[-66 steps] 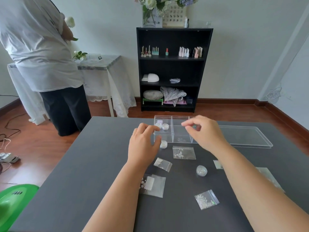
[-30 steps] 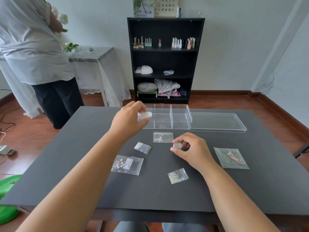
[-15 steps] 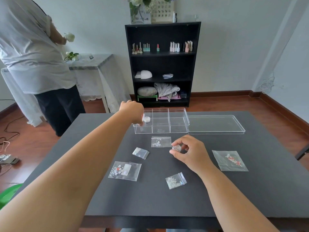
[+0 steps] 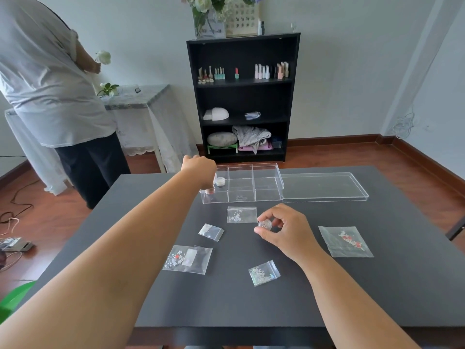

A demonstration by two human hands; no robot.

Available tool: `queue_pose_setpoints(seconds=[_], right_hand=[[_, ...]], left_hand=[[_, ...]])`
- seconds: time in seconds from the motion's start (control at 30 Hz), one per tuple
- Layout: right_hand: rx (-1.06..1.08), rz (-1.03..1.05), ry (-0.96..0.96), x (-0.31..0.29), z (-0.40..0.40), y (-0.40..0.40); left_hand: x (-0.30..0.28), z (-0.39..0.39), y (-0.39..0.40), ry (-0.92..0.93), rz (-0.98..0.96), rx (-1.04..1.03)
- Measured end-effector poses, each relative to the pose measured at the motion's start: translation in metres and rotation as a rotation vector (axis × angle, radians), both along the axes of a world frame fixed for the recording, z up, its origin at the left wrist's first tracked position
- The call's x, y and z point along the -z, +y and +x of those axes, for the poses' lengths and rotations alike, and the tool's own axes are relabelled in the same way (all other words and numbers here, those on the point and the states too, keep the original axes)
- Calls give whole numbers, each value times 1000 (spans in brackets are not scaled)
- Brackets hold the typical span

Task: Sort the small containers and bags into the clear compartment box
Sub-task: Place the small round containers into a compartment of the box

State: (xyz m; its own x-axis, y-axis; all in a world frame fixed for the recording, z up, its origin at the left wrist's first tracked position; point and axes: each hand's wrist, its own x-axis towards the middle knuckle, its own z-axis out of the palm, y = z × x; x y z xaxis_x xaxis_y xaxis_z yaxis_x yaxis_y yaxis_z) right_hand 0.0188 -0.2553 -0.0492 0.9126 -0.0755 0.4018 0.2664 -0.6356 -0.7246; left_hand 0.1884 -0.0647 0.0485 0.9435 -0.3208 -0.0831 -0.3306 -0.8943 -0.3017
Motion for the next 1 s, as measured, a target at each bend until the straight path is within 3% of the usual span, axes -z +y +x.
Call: queue_pose_setpoints(seconds=[0.13, 0.3, 0.4, 0.73, 1.0], right_hand=[[4, 12, -9, -1, -1, 1], [-1, 72, -19, -10, -7, 4], [-18, 134, -6, -23, -7, 9], [-131, 59, 110, -92, 77, 38], [-212, -329, 274, -95, 139, 72]], left_hand=[[-2, -8, 3, -38, -48, 16], [9, -37, 24, -231, -562, 23], [34, -70, 30, -348, -716, 9], [70, -86, 38, -315, -654, -6], [73, -88, 43, -256, -660, -23]])
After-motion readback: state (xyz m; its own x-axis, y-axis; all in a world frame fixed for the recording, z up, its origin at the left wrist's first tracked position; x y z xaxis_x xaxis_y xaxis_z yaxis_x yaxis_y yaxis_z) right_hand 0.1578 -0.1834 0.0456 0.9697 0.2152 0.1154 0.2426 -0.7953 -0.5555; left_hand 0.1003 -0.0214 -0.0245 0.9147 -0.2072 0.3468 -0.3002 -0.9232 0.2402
